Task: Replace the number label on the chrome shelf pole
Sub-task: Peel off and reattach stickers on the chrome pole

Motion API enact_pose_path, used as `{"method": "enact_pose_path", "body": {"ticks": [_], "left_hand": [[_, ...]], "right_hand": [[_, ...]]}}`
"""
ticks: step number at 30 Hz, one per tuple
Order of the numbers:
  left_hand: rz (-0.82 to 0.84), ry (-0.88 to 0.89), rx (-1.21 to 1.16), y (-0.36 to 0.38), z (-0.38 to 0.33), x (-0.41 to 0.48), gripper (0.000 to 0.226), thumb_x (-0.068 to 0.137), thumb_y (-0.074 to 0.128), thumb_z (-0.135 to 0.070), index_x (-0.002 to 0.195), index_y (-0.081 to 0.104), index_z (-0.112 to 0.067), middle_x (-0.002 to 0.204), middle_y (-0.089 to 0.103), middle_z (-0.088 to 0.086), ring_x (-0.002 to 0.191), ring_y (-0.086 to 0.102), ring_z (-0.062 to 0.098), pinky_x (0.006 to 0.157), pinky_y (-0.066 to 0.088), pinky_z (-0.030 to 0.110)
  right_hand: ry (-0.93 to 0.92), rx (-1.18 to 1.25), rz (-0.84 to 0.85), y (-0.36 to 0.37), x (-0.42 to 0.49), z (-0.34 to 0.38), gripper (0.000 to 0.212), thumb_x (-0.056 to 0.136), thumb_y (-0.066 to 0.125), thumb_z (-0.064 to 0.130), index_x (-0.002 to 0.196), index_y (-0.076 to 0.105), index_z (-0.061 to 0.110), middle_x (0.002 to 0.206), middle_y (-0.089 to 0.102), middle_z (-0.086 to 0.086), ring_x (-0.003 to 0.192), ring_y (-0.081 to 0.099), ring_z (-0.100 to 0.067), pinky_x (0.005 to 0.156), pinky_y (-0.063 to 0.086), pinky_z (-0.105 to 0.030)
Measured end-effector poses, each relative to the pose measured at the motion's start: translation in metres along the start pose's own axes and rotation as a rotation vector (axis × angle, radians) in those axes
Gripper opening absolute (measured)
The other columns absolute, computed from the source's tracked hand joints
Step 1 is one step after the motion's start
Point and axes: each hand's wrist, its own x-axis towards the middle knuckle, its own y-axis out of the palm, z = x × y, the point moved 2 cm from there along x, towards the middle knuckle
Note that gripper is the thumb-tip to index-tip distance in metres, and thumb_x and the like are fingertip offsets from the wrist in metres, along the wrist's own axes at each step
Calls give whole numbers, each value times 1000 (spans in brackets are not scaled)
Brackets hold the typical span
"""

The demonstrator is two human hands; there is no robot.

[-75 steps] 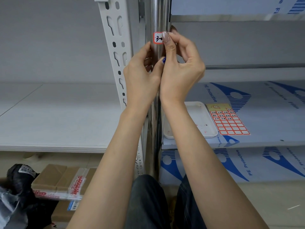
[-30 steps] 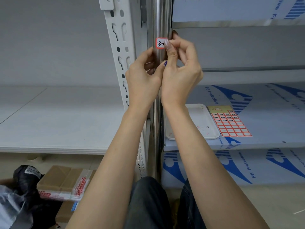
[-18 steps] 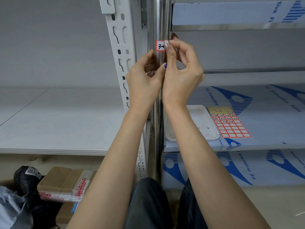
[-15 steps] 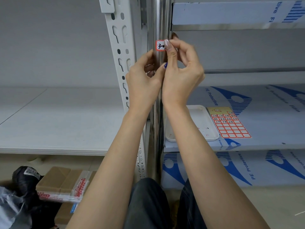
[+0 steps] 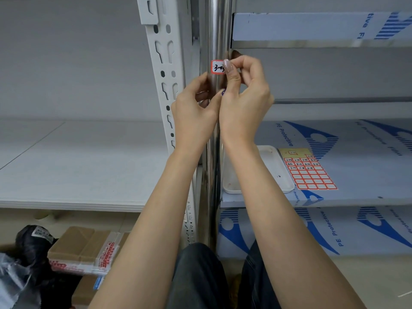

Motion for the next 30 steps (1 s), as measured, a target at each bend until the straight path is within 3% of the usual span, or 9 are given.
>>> {"method": "enact_pose_path", "body": {"ticks": [2,5,8,11,14,23,30], "left_hand": [[4,-4,0,0,0,0,27,84,67,-13,111,66,-11,87,69,-6,77,63,0,70,46,6],[15,-4,-16,-1,1,0,22,85,66,-13,107,66,-9,85,68,-5,78,63,5,72,47,7],[31,-9,-20,-2,1,1,23,84,66,-10,107,66,-10,87,67,-4,79,63,5,73,46,7],[32,-4,-25,-2,1,1,24,84,66,-8,107,66,-8,90,68,-1,81,63,7,75,47,7],[30,-8,-29,-2,1,1,27,83,66,-8,110,65,-8,91,69,-3,81,63,4,75,47,7],[16,-4,-26,-2,2,0,29,83,67,-8,112,66,-8,88,67,-8,75,60,-9,72,45,5],[25,-7,-10,-3,1,2,29,82,68,-10,112,65,-8,92,68,-4,84,64,4,76,46,5]], "right_hand": [[14,33,8,-2,-6,0,7,89,61,10,92,64,3,92,70,3,91,68,-21,77,51,-26],[82,162,48,-5,-11,0,15,89,62,2,103,59,2,106,69,-4,105,66,-16,86,56,-30],[85,188,31,-5,-9,2,15,88,63,1,103,59,0,105,70,-11,104,67,-15,85,57,-28],[51,174,10,-4,-6,3,14,86,66,4,98,62,-2,97,72,-11,97,69,-16,77,49,-9],[25,161,-2,-3,-5,2,12,87,65,6,95,63,-2,91,72,-8,90,69,-13,74,42,-3],[-26,65,15,-2,2,1,9,90,62,13,88,64,4,81,68,3,81,67,-14,74,51,-24],[-62,-18,87,-4,8,1,11,91,59,18,89,64,8,80,60,10,81,62,-24,75,49,-38]]}}
